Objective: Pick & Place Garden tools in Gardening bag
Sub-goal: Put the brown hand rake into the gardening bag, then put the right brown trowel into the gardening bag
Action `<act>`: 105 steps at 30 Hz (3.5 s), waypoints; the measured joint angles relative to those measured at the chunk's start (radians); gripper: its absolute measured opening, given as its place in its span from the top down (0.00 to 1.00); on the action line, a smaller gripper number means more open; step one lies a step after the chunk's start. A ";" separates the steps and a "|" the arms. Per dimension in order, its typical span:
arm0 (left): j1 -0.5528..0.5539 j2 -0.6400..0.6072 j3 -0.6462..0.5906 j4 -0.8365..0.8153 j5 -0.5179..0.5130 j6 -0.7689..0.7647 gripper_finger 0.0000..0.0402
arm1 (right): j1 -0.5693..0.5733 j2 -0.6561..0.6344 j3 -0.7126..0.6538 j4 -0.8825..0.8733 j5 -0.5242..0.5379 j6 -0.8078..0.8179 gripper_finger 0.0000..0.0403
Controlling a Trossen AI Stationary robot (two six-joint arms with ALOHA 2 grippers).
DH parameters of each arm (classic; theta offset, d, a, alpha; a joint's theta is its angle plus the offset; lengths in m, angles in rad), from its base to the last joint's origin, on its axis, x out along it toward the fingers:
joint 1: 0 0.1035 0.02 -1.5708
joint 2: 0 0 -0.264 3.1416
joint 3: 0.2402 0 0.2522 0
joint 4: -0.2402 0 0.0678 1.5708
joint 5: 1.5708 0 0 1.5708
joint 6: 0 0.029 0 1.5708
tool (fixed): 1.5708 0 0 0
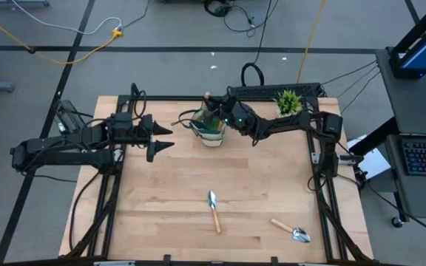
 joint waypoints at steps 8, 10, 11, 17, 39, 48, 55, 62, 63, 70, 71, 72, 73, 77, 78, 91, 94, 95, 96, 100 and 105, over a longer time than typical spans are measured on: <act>0.004 0.000 0.000 0.000 0.000 -0.003 0.36 | 0.004 0.000 0.008 -0.022 -0.007 -0.078 0.81; 0.004 0.000 0.000 0.000 0.000 -0.003 0.36 | 0.007 0.000 0.008 -0.026 -0.028 -0.079 0.79; 0.004 0.000 0.000 0.000 0.000 -0.002 0.36 | 0.007 0.000 0.008 -0.027 -0.045 -0.079 0.78; 0.004 0.000 0.000 0.000 0.000 -0.002 0.36 | 0.010 0.000 0.008 -0.034 -0.087 -0.073 0.78; 0.003 0.000 0.000 0.001 0.027 -0.001 0.36 | 0.022 0.000 0.008 -0.067 -0.086 -0.027 0.45; 0.002 0.000 0.000 -0.030 0.053 -0.003 0.36 | 0.085 -0.098 0.007 -0.062 -0.091 -0.164 0.44; 0.002 0.000 0.000 -0.069 0.053 -0.004 0.36 | 0.208 -0.305 0.007 -0.372 -0.108 -0.384 0.46; 0.002 0.000 0.000 -0.066 0.053 0.001 0.36 | 0.359 -0.478 0.007 -0.771 0.016 -0.390 0.49; 0.002 0.000 0.000 -0.066 0.053 0.001 0.36 | 0.382 -0.498 0.007 -0.818 0.035 -0.374 0.49; 0.002 0.000 0.000 -0.066 0.053 0.003 0.36 | 0.523 -0.596 0.007 -1.067 0.107 -0.231 0.49; 0.002 0.000 0.000 -0.066 0.053 0.003 0.36 | 0.542 -0.606 0.007 -1.100 0.106 -0.209 0.49; 0.002 0.000 0.000 -0.066 0.053 0.003 0.36 | 0.559 -0.614 0.007 -1.134 0.105 -0.183 0.49; 0.002 0.000 0.000 -0.065 0.052 0.003 0.36 | 0.576 -0.618 0.007 -1.163 0.103 -0.157 0.49; 0.002 0.000 0.000 -0.065 0.050 0.003 0.36 | 0.644 -0.627 0.007 -1.293 0.064 -0.057 0.48; 0.002 0.000 0.000 -0.065 0.050 0.003 0.36 | 0.657 -0.626 0.007 -1.319 0.035 -0.034 0.48; 0.002 0.000 0.000 -0.065 0.015 -0.003 0.36 | 0.812 -0.605 -0.003 -1.578 -0.296 0.150 0.48; 0.002 0.000 0.000 -0.064 0.013 -0.003 0.36 | 0.845 -0.604 -0.006 -1.644 -0.330 0.186 0.48; 0.002 0.000 0.000 -0.064 0.013 -0.004 0.36 | 0.853 -0.600 -0.006 -1.659 -0.344 0.199 0.48; 0.002 0.000 0.000 -0.064 0.013 -0.004 0.36 | 0.860 -0.594 -0.006 -1.668 -0.355 0.213 0.48; 0.002 0.000 0.000 -0.060 0.013 -0.005 0.36 | 0.896 -0.566 -0.006 -1.669 -0.403 0.265 0.48; 0.002 0.000 0.000 -0.060 0.014 -0.006 0.36 | 0.938 -0.499 -0.006 -1.669 -0.454 0.334 0.48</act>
